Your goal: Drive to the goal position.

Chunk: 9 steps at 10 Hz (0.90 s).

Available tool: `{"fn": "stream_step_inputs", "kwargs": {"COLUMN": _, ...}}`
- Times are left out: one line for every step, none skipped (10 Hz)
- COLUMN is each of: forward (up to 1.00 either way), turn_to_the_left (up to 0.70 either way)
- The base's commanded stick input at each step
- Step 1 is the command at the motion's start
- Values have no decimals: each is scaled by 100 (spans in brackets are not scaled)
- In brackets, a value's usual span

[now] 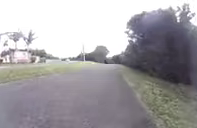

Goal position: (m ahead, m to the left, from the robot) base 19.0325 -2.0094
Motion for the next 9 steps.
{"fn": "stream_step_inputs", "kwargs": {"forward": 70, "turn_to_the_left": 0}}
{"fn": "stream_step_inputs", "kwargs": {"forward": 70, "turn_to_the_left": 0}}
{"fn": "stream_step_inputs", "kwargs": {"forward": 70, "turn_to_the_left": 0}}
{"fn": "stream_step_inputs", "kwargs": {"forward": 70, "turn_to_the_left": 0}}
{"fn": "stream_step_inputs", "kwargs": {"forward": 70, "turn_to_the_left": 0}}
{"fn": "stream_step_inputs", "kwargs": {"forward": 70, "turn_to_the_left": 0}}
{"fn": "stream_step_inputs", "kwargs": {"forward": 70, "turn_to_the_left": 0}}
{"fn": "stream_step_inputs", "kwargs": {"forward": 70, "turn_to_the_left": 0}}
{"fn": "stream_step_inputs", "kwargs": {"forward": 70, "turn_to_the_left": 0}}
